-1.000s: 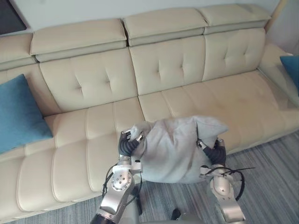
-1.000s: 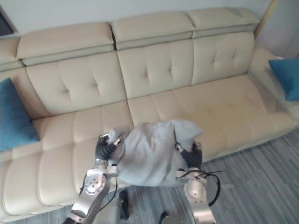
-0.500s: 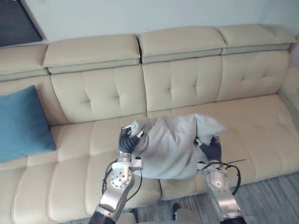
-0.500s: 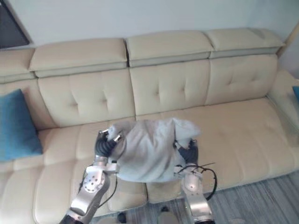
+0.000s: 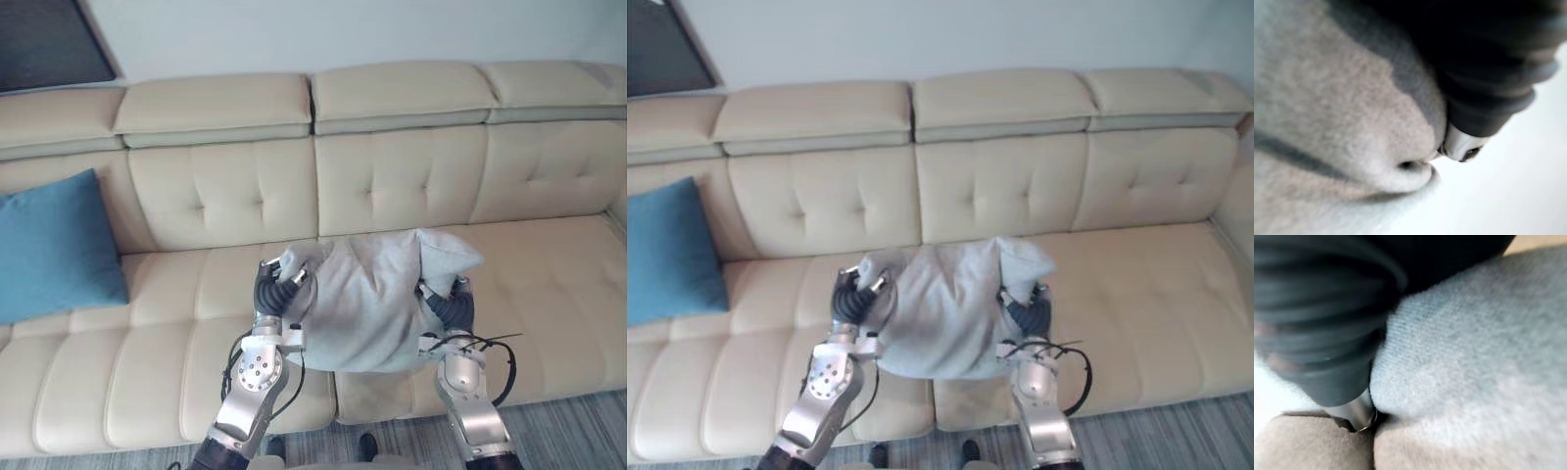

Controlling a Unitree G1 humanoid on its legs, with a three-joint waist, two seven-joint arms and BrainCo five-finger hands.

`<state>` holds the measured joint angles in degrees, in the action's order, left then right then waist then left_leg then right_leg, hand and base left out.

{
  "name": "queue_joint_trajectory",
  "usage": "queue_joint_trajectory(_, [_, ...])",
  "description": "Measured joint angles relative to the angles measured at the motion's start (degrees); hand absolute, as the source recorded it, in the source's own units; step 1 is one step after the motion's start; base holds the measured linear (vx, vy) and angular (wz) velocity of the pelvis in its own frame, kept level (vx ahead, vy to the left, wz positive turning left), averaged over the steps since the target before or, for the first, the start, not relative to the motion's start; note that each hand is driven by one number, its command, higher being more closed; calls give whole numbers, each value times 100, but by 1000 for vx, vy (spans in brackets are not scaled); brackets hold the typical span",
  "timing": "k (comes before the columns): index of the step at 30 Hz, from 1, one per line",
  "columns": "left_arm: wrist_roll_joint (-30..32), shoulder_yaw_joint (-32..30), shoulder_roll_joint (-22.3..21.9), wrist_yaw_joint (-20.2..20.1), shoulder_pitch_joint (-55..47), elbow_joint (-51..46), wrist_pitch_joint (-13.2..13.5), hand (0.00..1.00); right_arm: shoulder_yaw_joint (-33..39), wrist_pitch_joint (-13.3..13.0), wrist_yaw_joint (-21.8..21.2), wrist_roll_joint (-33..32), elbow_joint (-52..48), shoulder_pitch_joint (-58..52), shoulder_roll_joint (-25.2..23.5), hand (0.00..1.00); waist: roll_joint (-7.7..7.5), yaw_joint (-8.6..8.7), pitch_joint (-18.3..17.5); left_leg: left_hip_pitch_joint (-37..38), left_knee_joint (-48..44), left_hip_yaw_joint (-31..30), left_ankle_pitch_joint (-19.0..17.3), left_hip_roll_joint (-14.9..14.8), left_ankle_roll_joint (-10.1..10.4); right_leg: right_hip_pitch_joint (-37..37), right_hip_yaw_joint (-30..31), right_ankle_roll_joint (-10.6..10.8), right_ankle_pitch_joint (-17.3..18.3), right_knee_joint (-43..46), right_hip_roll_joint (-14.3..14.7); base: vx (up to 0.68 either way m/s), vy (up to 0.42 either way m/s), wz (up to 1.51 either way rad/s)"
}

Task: Pick up cushions and gather them together orderly.

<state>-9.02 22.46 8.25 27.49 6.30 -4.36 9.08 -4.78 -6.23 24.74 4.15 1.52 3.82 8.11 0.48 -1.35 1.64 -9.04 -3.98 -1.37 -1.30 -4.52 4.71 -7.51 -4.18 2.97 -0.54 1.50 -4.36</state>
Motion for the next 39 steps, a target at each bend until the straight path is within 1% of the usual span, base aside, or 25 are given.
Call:
queue_joint_trajectory(4, [72,-39,2,278,584,16,6,100,-7,5,181,-4,278,776,139,100,50,-107,74,-375,35,-56,185,13,32,-432,-44,-15,-62,148,-3,-117,-16,8])
queue_joint_trajectory(5, [114,-88,-4,384,780,22,7,100,-9,6,268,-3,334,1036,146,100,79,-125,126,-486,116,-76,288,14,58,-618,-81,-24,-64,246,-4,-127,-39,6])
queue_joint_trajectory(6, [117,-146,-10,452,1007,83,10,100,-8,19,332,-4,400,1300,162,100,89,-157,252,-531,166,-73,351,0,74,-738,-118,-30,-59,352,-10,-167,-43,5])
queue_joint_trajectory(7, [118,-180,-9,502,1184,167,12,100,-8,40,366,-5,415,1467,201,100,100,-176,308,-608,181,-82,363,-8,77,-851,-142,-46,-46,433,-28,-177,-37,4])
queue_joint_trajectory(9, [116,-335,8,644,1806,470,12,100,-6,98,489,-6,424,1983,371,100,102,-218,397,-964,215,-99,508,-9,88,-1314,-182,-60,-25,690,-58,-133,-23,8])
queue_joint_trajectory(11, [104,-428,53,761,2219,723,13,100,-1,150,584,-7,483,2396,440,100,109,-208,511,-1104,330,-108,640,-5,102,-1570,-190,-61,-24,824,-76,-99,-24,5])
queue_joint_trajectory(12, [99,-472,88,845,2474,897,14,100,11,160,681,-7,580,2691,451,100,116,-201,603,-1170,444,-108,723,-1,67,-1719,-193,-62,-23,897,-88,-73,-17,3])
queue_joint_trajectory(14, [87,-491,137,880,2805,1266,17,100,20,172,771,-10,907,3098,548,100,133,-184,628,-1311,618,-130,899,6,109,-1949,-210,-65,-30,947,-103,-39,-12,7])
queue_joint_trajectory(16, [3,-535,175,880,3159,1629,17,100,53,180,794,-25,1223,3471,609,100,160,-174,805,-1348,768,-161,1036,13,118,-2080,-238,-67,-30,1023,-117,-17,-12,10])
queue_joint_trajectory(17, [-39,-570,185,880,3304,1767,15,100,89,188,800,-37,1348,3631,600,100,181,-154,837,-1445,801,-198,1086,14,132,-2180,-267,-68,-31,1028,-121,-18,-16,13])
queue_joint_trajectory(18, [-133,-578,200,880,3544,1951,16,100,190,199,816,-73,1533,3864,581,100,211,-144,955,-1549,863,-245,1154,12,153,-2297,-298,-80,-43,1040,-124,-8,-17,11])
queue_joint_trajectory(20, [-160,-589,225,879,3801,2159,16,100,274,226,853,-168,1838,4167,567,100,243,-149,1159,-1608,918,-259,1208,7,182,-2386,-291,-88,-49,1053,-121,0,-10,4])
queue_joint_trajectory(21, [-199,-631,221,874,3870,2245,15,100,281,230,865,-203,1993,4259,557,100,251,-150,1186,-1687,930,-257,1219,9,187,-2479,-283,-90,-51,1065,-120,0,0,0])
queue_joint_trajectory(23, [-235,-766,221,863,4069,2461,15,100,293,234,888,-265,2245,4436,539,100,273,-148,1369,-1720,977,-240,1254,13,207,-2553,-252,-106,-62,1069,-117,34,-21,-6])
queue_joint_trajectory(24, [-235,-802,233,857,4204,2532,15,100,332,235,901,-304,2259,4499,538,0,289,-145,1464,-1762,977,-235,1254,14,207,-2598,-245,-108,-64,1069,-118,0,0,0])
queue_joint_trajectory(25, [-233,-800,256,849,4348,2548,15,0,416,234,916,-307,2259,4570,534,0,295,-144,1486,-1876,977,-233,1276,14,241,-2710,-236,-111,-71,1069,-116,0,0,0])
queue_joint_trajectory(27, [-232,-800,333,846,4647,2640,17,0,530,232,965,-314,2434,4818,545,0,296,-123,1613,-1923,977,-224,1294,8,265,-2763,-208,-122,-86,1067,-109,10,-14,-2])
queue_joint_trajectory(28, [-233,-804,373,846,4839,2778,17,0,593,232,974,-340,2593,5006,550,0,321,-102,1670,-1930,978,-218,1294,4,265,-2774,-194,-125,-89,1060,-103,20,-28,-8])
queue_joint_trajectory(32, [-222,-961,478,845,5204,3036,16,0,655,224,1001,-551,2706,5239,562,0,327,-89,1688,-2019,980,-98,1294,-35,266,-2835,-126,-138,-194,895,-51,23,-29,-14])
queue_joint_trajectory(33, [-219,-985,600,843,5390,3165,15,0,693,222,1003,-634,2710,5355,588,0,349,-71,1709,-2086,980,-91,1305,-57,282,-2848,-127,-141,-271,768,-18,14,-24,-9])
queue_joint_trajectory(35, [-206,-1003,748,828,5563,3280,14,0,703,206,1002,-776,2772,5511,621,0,345,-58,1762,-2105,981,-78,1308,-76,284,-2847,-115,-154,-340,690,8,7,-26,-8])
queue_joint_trajectory(37, [-165,-1020,931,808,5678,3364,10,0,793,168,985,-938,2913,5678,706,0,349,-59,1777,-2137,983,-81,1364,-79,366,-2843,-116,-161,-398,612,16,5,-30,-2])
queue_joint_trajectory(39, [-123,-1114,1156,693,5689,3368,9,0,908,72,904,-1155,2913,5729,856,0,349,-67,1777,-2143,983,-83,1394,-94,375,-2830,-132,-167,-404,608,27,8,-35,6])
